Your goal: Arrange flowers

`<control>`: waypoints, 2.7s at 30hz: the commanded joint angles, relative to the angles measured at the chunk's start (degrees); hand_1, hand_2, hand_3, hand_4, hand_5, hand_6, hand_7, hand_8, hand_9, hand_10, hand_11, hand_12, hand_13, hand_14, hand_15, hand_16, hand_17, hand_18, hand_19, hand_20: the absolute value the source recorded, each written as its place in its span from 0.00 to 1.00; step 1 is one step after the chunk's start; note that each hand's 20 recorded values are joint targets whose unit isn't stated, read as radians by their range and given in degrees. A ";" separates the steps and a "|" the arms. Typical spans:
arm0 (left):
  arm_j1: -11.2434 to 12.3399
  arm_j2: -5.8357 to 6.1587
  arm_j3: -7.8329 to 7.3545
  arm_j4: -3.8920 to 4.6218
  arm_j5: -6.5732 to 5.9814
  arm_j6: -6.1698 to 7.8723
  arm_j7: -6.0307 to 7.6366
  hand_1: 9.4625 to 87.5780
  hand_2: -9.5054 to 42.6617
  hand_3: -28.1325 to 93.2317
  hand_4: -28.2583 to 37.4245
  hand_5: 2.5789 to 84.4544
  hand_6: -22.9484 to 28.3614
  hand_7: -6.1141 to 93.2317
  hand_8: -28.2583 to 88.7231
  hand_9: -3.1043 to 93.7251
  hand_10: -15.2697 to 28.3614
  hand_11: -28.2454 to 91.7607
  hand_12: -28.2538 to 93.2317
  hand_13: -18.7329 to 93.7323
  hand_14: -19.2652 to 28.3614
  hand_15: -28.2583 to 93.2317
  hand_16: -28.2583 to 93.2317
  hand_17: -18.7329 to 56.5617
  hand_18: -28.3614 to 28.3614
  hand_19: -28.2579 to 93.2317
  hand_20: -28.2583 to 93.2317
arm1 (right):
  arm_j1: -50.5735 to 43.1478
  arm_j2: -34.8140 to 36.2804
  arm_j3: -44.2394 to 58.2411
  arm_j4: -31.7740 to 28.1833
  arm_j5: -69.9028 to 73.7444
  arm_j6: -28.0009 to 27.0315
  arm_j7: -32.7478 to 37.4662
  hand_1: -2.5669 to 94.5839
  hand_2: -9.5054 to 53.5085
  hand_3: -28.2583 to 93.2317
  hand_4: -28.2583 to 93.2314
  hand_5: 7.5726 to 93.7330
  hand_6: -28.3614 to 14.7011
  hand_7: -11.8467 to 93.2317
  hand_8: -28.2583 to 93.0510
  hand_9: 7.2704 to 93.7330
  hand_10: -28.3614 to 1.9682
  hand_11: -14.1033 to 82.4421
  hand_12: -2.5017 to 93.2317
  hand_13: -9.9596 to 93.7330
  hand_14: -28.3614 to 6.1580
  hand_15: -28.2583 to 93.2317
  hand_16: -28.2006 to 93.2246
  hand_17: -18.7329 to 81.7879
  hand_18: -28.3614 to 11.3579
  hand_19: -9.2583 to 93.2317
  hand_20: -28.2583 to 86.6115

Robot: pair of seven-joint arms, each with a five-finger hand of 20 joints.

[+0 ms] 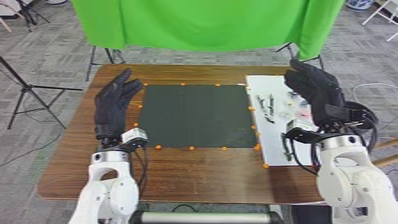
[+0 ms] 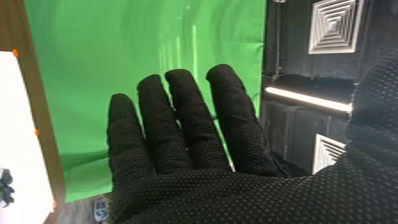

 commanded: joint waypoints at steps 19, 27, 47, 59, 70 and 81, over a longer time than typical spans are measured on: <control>4.68 2.02 -2.28 -2.95 1.10 0.91 -2.05 0.19 0.13 0.80 0.03 0.57 0.53 0.16 0.19 0.55 0.70 0.40 0.33 0.52 0.80 0.41 0.22 0.39 0.72 0.32 0.39 | -2.63 0.33 -0.93 -5.45 -23.23 4.57 13.46 0.16 0.00 0.79 0.08 0.49 0.56 0.22 0.17 0.54 0.38 0.23 0.21 0.58 0.34 0.37 0.37 0.48 0.27 0.31 0.52; 7.32 4.85 -5.10 -4.55 1.25 2.14 -2.19 0.19 0.13 0.80 0.03 0.58 0.53 0.16 0.19 0.55 0.70 0.40 0.33 0.52 0.80 0.41 0.22 0.39 0.72 0.32 0.39 | -4.02 2.52 -4.35 -7.08 -45.57 8.29 23.95 0.24 0.00 0.79 0.04 0.55 0.55 0.26 0.17 0.63 0.36 0.32 0.25 0.69 0.36 0.49 0.44 0.56 0.26 0.62 0.61; 11.33 5.85 -8.34 -6.17 2.07 2.15 -1.94 0.27 0.09 0.78 0.10 0.58 0.53 0.17 0.19 0.55 0.69 0.41 0.33 0.53 0.80 0.42 0.22 0.40 0.72 0.33 0.40 | -11.87 9.12 -7.22 -10.87 -70.06 -3.03 41.44 0.36 0.00 0.81 0.02 0.68 0.60 0.30 0.16 0.76 0.48 0.43 0.30 0.78 0.48 0.68 0.47 0.60 0.21 0.86 0.66; 11.83 5.60 -8.61 -6.38 2.20 1.84 -1.96 0.26 0.09 0.78 0.10 0.58 0.53 0.17 0.19 0.55 0.69 0.41 0.33 0.53 0.80 0.42 0.22 0.40 0.72 0.33 0.40 | -10.31 9.99 -11.14 -8.05 -70.69 -6.97 46.20 0.39 0.00 0.80 0.03 0.72 0.60 0.30 0.17 0.81 0.48 0.41 0.28 0.83 0.56 0.69 0.47 0.64 0.24 0.91 0.65; 12.45 5.39 -8.54 -6.64 2.14 1.54 -2.59 0.26 0.09 0.78 0.10 0.58 0.53 0.17 0.19 0.55 0.69 0.41 0.33 0.53 0.80 0.42 0.22 0.40 0.72 0.33 0.40 | -10.04 10.16 -13.04 -4.93 -71.05 -8.73 48.59 0.39 0.00 0.80 0.04 0.72 0.59 0.29 0.17 0.83 0.47 0.39 0.27 0.85 0.60 0.68 0.49 0.67 0.26 0.94 0.63; 12.14 5.29 -8.18 -6.55 2.15 1.46 -3.23 0.26 0.10 0.78 0.09 0.58 0.53 0.17 0.19 0.55 0.69 0.41 0.33 0.53 0.80 0.42 0.22 0.39 0.72 0.33 0.40 | -8.24 10.17 -16.12 -2.85 -71.27 -8.65 49.46 0.40 0.00 0.79 0.05 0.73 0.59 0.29 0.17 0.85 0.49 0.39 0.27 0.90 0.67 0.67 0.49 0.71 0.31 0.97 0.62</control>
